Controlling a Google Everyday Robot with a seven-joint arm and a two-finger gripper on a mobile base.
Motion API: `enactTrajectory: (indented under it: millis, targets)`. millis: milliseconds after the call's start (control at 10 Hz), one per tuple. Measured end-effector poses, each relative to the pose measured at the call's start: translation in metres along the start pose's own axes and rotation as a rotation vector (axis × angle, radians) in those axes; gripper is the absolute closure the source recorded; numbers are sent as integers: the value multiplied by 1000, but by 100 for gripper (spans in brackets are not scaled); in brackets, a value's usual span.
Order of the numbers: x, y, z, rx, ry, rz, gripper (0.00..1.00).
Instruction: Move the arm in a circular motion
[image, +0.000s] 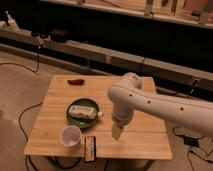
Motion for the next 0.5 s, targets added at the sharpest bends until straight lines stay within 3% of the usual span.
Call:
enactTrajectory:
  millis: [300,500]
  targets:
    - [-52,64,-2,-68,-23,148,38]
    - [-81,108,10,-87,-36,241,38]
